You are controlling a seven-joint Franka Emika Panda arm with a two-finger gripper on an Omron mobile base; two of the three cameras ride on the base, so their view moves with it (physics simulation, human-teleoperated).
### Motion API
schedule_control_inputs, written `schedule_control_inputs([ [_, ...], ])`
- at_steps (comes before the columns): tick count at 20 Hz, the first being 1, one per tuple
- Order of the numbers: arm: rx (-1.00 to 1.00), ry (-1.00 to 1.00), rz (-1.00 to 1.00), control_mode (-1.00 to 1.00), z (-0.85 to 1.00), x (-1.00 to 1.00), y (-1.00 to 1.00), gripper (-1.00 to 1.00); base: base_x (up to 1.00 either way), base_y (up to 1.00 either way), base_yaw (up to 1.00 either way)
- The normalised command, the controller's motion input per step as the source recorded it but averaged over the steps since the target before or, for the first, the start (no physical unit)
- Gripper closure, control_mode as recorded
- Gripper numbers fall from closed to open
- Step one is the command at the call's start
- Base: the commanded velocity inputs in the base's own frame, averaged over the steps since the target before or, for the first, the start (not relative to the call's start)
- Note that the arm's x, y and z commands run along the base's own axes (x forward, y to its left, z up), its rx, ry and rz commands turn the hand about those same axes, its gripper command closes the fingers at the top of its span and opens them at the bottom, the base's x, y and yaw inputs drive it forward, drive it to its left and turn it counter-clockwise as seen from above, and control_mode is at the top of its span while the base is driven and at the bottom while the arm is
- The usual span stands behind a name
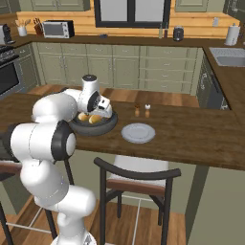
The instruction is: Place one bun and one sausage from the bowl on each plate.
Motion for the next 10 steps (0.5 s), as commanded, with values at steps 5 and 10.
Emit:
schedule_control_inputs([
  [5, 0.11, -0.02, -0.05, -1.0, -0.01, 0.35, 0.28, -1.0, 0.0, 0.0, 0.0],
  [10, 0.0, 0.12, -0.07, -1.0, -0.16, 0.48, 0.29, -1.0, 0.0, 0.0, 0.0],
])
